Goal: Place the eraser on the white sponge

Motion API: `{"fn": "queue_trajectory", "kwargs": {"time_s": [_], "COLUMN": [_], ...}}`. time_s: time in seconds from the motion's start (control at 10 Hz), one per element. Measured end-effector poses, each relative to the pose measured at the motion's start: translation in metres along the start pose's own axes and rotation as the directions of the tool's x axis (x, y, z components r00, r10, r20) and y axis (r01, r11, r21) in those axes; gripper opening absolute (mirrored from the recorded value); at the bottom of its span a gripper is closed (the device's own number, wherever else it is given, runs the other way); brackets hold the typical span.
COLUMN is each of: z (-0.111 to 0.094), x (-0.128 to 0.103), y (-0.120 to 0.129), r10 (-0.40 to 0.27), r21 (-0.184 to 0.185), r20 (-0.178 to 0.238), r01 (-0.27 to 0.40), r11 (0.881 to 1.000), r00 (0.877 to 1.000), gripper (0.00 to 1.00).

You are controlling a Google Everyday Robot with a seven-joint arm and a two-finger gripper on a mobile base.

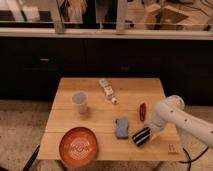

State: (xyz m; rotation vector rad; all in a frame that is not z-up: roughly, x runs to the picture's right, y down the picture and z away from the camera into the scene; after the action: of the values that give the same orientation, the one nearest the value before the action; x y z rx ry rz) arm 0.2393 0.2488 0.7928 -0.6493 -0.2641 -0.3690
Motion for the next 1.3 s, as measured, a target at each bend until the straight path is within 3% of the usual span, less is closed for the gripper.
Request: {"fn": "queue_trajectory", "kwargs": {"time_s": [0.4,1.3], "z": [0.000,-0.006], "x": [-0.042,-0.077], "y": [-0.036,-0.076], "r10": [-0.065,-0.179], "r21": [-0.004,-0.019], "r20": [-0.027,-0.063], "r01": [0.065,0.178], "r11": [0.998,0.984], "r00": [0.998,0.982], "gripper": [0.00,0.00]}}
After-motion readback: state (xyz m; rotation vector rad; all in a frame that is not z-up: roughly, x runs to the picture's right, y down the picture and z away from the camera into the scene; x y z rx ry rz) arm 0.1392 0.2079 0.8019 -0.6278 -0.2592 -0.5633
